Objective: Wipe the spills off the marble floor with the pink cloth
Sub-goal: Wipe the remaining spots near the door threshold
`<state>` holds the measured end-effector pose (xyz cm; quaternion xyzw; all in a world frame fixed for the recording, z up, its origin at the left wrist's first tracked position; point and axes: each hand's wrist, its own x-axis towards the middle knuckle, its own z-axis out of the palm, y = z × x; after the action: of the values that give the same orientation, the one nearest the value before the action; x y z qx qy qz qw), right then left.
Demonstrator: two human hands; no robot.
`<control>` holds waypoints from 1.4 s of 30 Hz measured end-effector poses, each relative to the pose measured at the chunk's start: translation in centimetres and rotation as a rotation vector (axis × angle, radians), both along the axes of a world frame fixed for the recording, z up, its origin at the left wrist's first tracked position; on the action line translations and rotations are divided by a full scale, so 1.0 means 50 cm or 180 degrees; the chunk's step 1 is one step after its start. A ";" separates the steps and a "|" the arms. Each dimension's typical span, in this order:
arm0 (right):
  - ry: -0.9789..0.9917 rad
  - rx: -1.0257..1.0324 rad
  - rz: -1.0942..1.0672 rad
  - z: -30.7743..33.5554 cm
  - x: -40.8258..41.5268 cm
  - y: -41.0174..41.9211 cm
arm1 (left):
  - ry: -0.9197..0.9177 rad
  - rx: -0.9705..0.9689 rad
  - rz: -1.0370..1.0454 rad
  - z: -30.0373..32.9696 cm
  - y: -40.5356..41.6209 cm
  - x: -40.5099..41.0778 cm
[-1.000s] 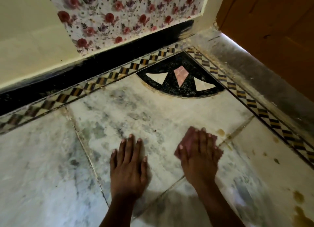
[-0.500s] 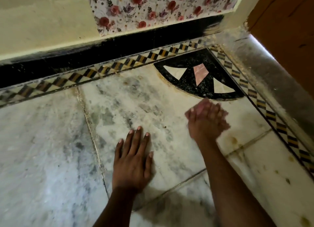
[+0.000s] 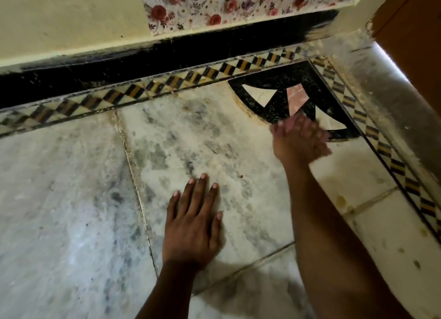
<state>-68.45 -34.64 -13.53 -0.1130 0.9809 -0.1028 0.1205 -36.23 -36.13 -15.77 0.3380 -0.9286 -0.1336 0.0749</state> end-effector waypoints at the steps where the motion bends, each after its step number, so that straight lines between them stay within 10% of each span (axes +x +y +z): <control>1: -0.0042 -0.0094 -0.0070 0.009 -0.020 -0.065 | 0.0015 -0.0018 -0.0009 -0.003 -0.001 0.001; 8: 0.0115 -0.0058 0.2729 -0.019 0.124 -0.082 | 0.0041 -0.0044 0.0021 0.004 -0.002 -0.002; 15: -0.0060 0.0060 0.0087 0.005 -0.093 -0.033 | 0.0146 -0.0196 -0.0002 -0.025 -0.005 0.002; 22: 0.0138 0.0055 0.2440 -0.023 0.046 -0.044 | 0.0136 -0.0171 0.0056 -0.003 0.005 -0.001; 30: -0.0093 0.0145 -0.0383 0.001 -0.186 0.058 | 0.0225 -0.0226 0.0009 -0.013 -0.004 -0.001; 37: 0.0146 0.0131 0.1618 -0.023 0.045 -0.005 | 0.0027 -0.0150 0.0030 0.005 -0.005 -0.002; 42: 0.0401 0.0516 0.0612 -0.023 -0.012 0.203 | -0.0006 -0.0126 0.0001 0.004 -0.003 -0.003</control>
<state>-69.07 -24.47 -14.69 -0.2026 0.9762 -0.0039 0.0768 -36.40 -36.28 -15.59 0.3368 -0.9311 -0.1148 0.0807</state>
